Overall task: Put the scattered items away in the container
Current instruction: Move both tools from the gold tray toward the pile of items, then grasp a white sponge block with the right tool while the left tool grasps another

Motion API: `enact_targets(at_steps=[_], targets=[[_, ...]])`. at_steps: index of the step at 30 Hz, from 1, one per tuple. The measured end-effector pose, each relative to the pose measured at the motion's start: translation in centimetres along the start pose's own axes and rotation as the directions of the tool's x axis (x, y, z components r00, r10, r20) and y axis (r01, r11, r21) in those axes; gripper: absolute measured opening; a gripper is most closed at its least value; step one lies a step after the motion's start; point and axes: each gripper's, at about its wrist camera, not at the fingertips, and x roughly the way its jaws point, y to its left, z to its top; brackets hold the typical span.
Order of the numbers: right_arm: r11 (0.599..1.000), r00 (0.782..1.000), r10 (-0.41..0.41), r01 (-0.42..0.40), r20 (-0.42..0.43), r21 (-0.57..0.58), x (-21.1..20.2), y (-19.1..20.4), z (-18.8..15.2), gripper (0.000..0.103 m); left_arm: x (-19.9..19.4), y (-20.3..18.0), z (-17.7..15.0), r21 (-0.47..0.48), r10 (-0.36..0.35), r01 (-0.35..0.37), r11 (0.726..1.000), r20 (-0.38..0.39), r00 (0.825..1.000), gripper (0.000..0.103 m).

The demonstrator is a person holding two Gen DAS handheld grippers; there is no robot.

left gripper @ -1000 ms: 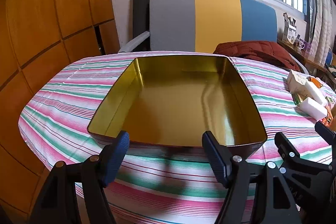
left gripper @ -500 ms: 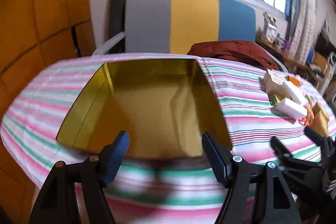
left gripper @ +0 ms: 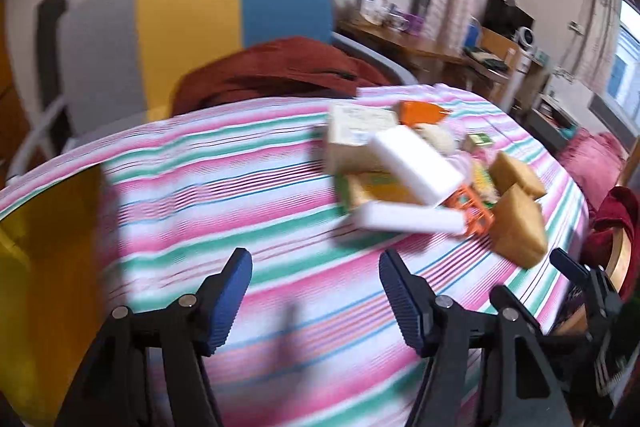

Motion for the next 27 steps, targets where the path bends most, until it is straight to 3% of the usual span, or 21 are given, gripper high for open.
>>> enact_targets(at_steps=[3,8,11,16,19,21,24,27], targets=[[1.0,1.0,0.009,-0.009,0.029,0.02,-0.7,-1.8,0.5,0.103,2.9,-1.3,1.3,-0.022,-0.073,0.072,0.997,-0.037,0.997,0.067],[0.989,0.993,0.101,-0.107,0.064,0.1,-0.7,-4.1,4.0,0.103,6.3,-2.3,1.7,0.026,-0.063,0.065,0.998,-0.066,0.996,0.065],[0.985,0.987,0.137,-0.144,0.085,0.09,0.2,-4.0,6.6,0.103,6.7,-1.9,1.0,0.031,-0.121,0.122,0.992,-0.05,0.991,0.061],[0.958,0.958,0.286,-0.286,0.013,-0.003,3.9,-1.3,9.3,0.103,6.5,-0.7,-0.1,0.029,-0.152,0.154,0.988,-0.057,0.987,0.059],[0.939,0.944,0.325,-0.33,-0.062,-0.092,7.0,1.3,9.9,0.103,6.5,-0.4,-0.8,0.028,-0.148,0.15,0.988,-0.067,0.987,0.059],[0.931,0.94,0.327,-0.339,-0.097,-0.138,8.3,2.7,9.8,0.103,6.4,-0.2,-1.2,0.02,-0.139,0.141,0.99,-0.073,0.988,0.057],[0.93,0.958,0.265,-0.283,-0.106,-0.236,10.2,4.9,9.4,0.103,6.0,0.8,-2.4,-0.008,-0.14,0.14,0.99,-0.091,0.986,0.057],[0.92,0.96,0.229,-0.268,-0.163,-0.287,11.9,6.5,8.5,0.102,5.7,1.5,-3.5,-0.021,-0.132,0.131,0.991,-0.101,0.986,0.056]])
